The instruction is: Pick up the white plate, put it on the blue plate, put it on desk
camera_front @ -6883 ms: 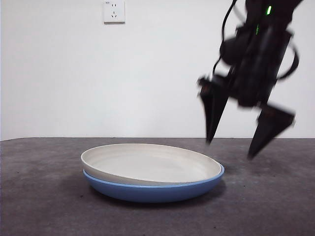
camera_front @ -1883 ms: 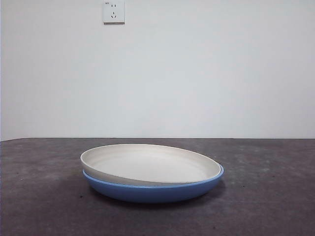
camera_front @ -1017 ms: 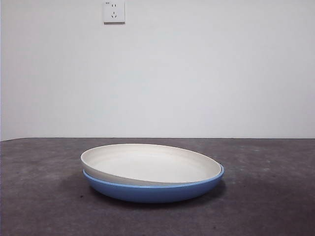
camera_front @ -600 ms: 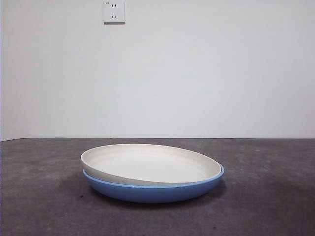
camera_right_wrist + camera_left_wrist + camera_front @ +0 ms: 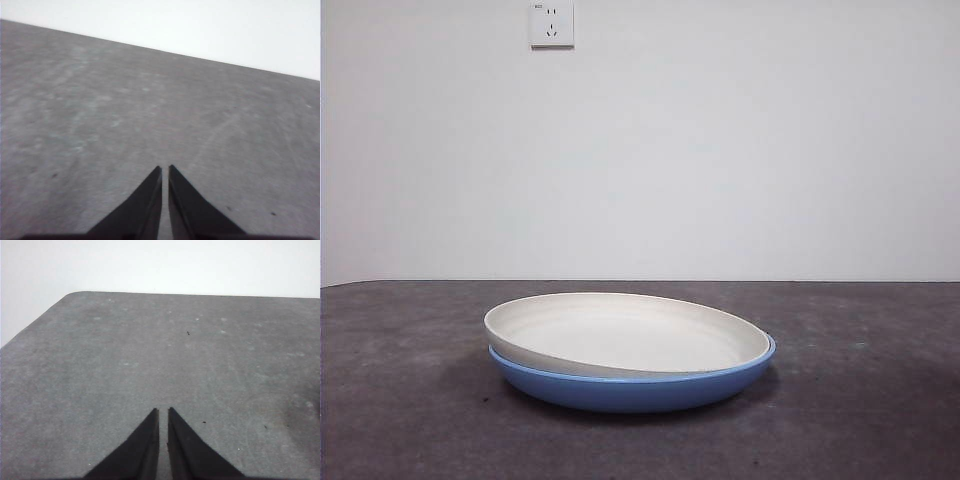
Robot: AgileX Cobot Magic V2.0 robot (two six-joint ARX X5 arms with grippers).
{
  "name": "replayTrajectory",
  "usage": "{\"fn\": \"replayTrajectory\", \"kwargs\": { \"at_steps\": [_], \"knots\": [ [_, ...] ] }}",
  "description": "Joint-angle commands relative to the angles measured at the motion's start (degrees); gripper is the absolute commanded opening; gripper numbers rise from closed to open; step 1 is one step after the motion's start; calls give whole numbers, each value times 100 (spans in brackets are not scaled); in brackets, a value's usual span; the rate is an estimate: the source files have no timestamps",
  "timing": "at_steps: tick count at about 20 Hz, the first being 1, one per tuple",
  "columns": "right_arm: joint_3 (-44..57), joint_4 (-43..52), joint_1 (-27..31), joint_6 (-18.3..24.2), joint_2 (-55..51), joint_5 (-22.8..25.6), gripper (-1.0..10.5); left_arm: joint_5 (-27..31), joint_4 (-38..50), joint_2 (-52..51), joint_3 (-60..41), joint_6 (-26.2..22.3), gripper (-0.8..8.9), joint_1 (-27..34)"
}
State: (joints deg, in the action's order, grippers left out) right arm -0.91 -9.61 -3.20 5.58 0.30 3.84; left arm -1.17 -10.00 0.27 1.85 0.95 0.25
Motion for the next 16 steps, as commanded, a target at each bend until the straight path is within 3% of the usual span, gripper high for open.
{"fn": "replayTrajectory", "kwargs": {
  "at_steps": [1,16],
  "knots": [
    [31,-59,74,-343,-9,98,19,33,98,-9,-120,13,29,4],
    [28,72,142,-496,-9,31,19,31,101,-9,-120,11,29,7]
  ]
}}
